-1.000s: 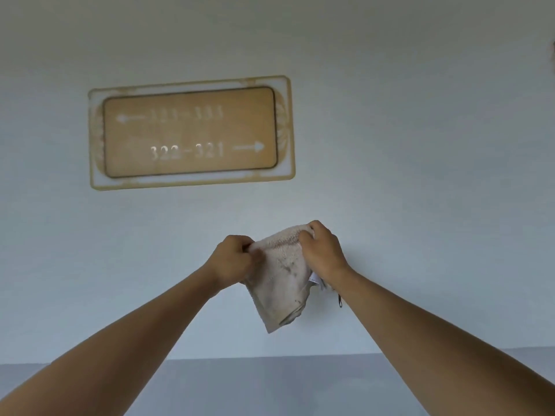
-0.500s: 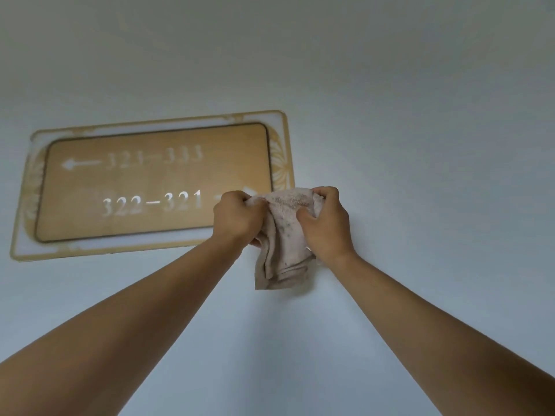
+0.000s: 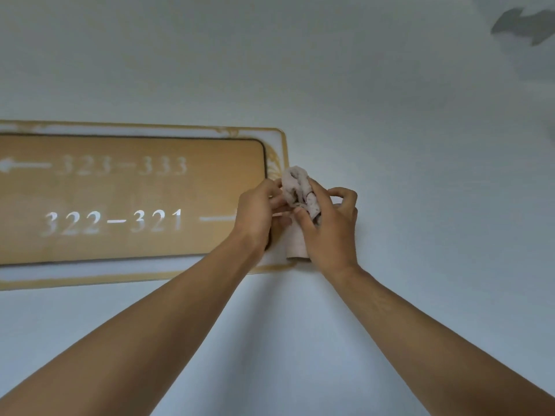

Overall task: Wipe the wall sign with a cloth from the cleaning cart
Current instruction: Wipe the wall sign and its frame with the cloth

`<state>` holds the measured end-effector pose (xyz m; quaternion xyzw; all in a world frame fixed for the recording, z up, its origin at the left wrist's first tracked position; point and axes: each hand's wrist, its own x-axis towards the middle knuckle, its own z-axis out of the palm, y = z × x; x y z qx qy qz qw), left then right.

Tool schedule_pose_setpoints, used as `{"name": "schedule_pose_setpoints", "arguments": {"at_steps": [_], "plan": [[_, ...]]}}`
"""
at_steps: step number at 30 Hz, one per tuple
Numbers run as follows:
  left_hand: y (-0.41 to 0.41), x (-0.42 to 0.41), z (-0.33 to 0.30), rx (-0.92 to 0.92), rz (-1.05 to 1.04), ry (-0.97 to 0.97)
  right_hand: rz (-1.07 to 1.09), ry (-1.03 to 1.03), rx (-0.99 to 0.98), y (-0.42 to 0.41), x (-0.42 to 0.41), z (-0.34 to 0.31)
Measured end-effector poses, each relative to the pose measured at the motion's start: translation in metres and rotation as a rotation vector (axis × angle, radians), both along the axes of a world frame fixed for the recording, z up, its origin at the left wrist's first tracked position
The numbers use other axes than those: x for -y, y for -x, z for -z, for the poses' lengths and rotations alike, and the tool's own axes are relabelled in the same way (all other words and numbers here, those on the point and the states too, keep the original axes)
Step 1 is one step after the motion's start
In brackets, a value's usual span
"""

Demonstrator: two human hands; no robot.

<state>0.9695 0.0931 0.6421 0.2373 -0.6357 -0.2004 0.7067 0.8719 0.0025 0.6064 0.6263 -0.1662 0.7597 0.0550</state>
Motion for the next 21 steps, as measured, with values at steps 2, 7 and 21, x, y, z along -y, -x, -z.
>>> {"name": "schedule_pose_setpoints", "arguments": {"at_steps": [2,7,21], "plan": [[-0.009,0.007,0.003,0.209,-0.151,0.058,-0.030,-0.024,0.088,-0.003,0.007,-0.010],[-0.043,0.027,0.009,0.846,-1.034,0.525,0.053,-0.131,0.171,-0.009,0.016,-0.061],[-0.088,0.046,0.019,1.075,-1.389,0.834,0.237,0.001,-0.007,-0.021,0.020,-0.164]]}}
